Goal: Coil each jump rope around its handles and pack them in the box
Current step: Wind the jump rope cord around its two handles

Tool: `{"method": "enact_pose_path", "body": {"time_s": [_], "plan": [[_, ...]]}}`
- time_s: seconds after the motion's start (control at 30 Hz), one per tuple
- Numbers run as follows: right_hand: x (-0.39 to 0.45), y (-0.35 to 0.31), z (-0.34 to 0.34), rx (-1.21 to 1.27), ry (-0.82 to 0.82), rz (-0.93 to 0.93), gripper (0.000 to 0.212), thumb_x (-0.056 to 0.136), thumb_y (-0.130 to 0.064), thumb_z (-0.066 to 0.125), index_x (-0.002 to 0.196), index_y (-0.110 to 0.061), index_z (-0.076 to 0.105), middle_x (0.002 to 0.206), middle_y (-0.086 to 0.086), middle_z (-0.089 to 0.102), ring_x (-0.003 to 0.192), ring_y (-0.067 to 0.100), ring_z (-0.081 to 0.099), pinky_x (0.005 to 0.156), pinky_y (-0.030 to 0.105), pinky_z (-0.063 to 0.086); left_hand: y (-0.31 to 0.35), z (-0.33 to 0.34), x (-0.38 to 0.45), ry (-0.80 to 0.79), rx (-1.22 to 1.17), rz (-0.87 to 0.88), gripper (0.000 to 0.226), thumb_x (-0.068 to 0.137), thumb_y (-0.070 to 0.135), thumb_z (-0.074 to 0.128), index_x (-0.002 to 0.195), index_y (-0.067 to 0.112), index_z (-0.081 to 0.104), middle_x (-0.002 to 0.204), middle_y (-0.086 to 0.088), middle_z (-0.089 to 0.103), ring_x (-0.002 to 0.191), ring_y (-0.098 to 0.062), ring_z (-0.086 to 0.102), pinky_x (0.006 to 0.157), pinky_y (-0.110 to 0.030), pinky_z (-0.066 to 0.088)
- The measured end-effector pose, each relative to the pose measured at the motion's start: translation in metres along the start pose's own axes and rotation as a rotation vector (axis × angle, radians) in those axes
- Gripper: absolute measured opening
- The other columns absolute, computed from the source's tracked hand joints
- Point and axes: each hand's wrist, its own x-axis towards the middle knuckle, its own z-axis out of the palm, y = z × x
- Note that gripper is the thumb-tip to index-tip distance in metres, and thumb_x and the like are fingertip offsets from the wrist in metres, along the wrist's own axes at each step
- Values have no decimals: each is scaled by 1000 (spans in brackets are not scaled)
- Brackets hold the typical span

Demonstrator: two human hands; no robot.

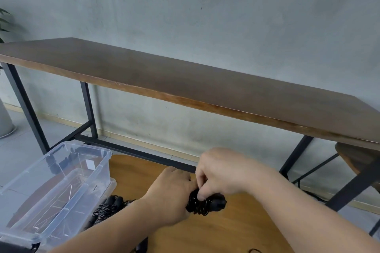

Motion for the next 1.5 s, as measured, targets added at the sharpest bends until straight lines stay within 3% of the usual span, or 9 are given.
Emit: {"method": "enact_pose_path", "body": {"time_s": [0.2, 0.37, 0.67, 0.8, 0.9, 1.0, 1.1, 1.2, 1.5], "plan": [[6, 36, 5, 575, -52, -24, 14, 73, -35, 85, 78, -25, 78, 72, -8, 70, 68, 1, 60, 69, 24, 45, -3, -19, -6, -103, -397, 51, 22, 77, 30, 64, 94, 32, 50, 90, 8, 61, 85, -14, 56, 77, -29, 48], [5, 50, 13, 904, -42, -65, 16, 75, -19, 85, 71, -21, 70, 60, -4, 63, 54, 9, 51, 53, 23, 37, 1, -35, -8, -221, -715, 22, 37, 78, 29, 68, 113, 30, 56, 85, 14, 60, 77, -5, 56, 74, -24, 49], [3, 66, 26, 1146, 1, -46, 10, 73, -25, 85, 77, -21, 76, 73, 2, 69, 69, 26, 58, 63, 27, 45, -2, -37, -6, -277, -1022, 16, 28, 70, 13, 67, 85, 29, 51, 70, 13, 51, 65, -11, 47, 62, -30, 39], [1, 68, 36, 1226, 68, -40, 7, 83, -12, 74, 78, -16, 77, 75, 0, 71, 69, 11, 66, 65, 23, 53, -1, -34, -8, -278, -1137, 3, 25, 68, 12, 66, 82, 26, 50, 70, 14, 52, 63, -7, 47, 62, -26, 38], [-1, 69, 45, 1280, 109, 9, 10, 87, -5, 70, 83, -11, 77, 80, 10, 73, 72, 18, 66, 70, 31, 55, 2, -33, -8, -293, -1294, 61, 39, 71, 21, 72, 107, 24, 59, 100, 12, 66, 91, -6, 60, 83, -30, 46], [0, 67, 54, 1330, 123, 64, 26, 76, -19, 75, 98, -5, 76, 111, 35, 65, 89, 36, 59, 84, 55, 47, 4, -32, -9, -293, -1440, 151, 85, 76, 45, 76, 150, 34, 36, 142, 1, 54, 126, -15, 53, 104, -38, 42], [-4, 63, 56, 1407, 139, 60, 18, 88, -13, 63, 97, -10, 77, 106, 37, 63, 84, 33, 52, 71, 41, 43, 7, -31, -9, -241, -1482, 76, 83, 78, 63, 69, 150, 40, 33, 130, -17, 59, 93, -19, 58, 84, -38, 46], [-8, 65, 58, 1528, 106, 67, 27, 96, 0, 51, 99, -9, 76, 91, 20, 55, 63, 19, 41, 48, 22, 33, 8, -27, -9, -220, -1513, 33, 72, 83, 54, 65, 147, 38, 37, 128, -18, 61, 90, -23, 58, 80, -40, 45], [-15, 53, 66, 1715, 183, 193, 13, 95, -8, 57, 88, -4, 67, 72, 9, 61, 56, 12, 54, 46, 21, 44, 6, -25, -5, -62, -1707, -203, 64, 75, 58, 69, 122, 16, 60, 83, -9, 69, 72, -24, 62, 63, -29, 49]]}}
